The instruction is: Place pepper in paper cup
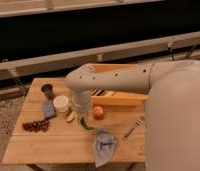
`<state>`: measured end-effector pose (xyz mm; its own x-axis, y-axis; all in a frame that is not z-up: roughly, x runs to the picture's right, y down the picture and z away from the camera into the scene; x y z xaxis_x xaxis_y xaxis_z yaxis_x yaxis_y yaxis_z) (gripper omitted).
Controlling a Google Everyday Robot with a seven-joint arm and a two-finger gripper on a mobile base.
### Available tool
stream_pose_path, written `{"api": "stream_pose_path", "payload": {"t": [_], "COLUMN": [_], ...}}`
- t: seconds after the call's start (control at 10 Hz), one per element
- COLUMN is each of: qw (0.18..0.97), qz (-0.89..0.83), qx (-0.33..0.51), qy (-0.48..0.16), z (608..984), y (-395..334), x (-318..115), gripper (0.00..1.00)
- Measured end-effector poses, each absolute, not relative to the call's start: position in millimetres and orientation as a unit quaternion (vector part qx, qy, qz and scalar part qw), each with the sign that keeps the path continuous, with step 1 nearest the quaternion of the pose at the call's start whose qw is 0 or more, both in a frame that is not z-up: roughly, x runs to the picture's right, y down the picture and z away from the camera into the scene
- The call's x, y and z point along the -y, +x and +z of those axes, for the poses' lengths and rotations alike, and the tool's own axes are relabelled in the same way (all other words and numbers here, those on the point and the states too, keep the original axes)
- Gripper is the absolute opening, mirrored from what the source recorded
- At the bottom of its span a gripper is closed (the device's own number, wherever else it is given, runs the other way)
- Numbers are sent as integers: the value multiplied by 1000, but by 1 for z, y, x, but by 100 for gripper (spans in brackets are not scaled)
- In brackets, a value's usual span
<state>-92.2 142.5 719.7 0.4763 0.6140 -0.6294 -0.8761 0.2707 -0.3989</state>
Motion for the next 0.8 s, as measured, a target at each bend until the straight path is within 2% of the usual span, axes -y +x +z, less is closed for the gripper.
{"api": "stream_pose_path", "payload": {"t": [0.4,0.8], "qw": [799,811], "qz": [465,453], "qx": [-150,-138], "qy": [-349,-344], "z": [725,760], "y": [-111,-120], "x": [-110,-86], "gripper": [0,0]}}
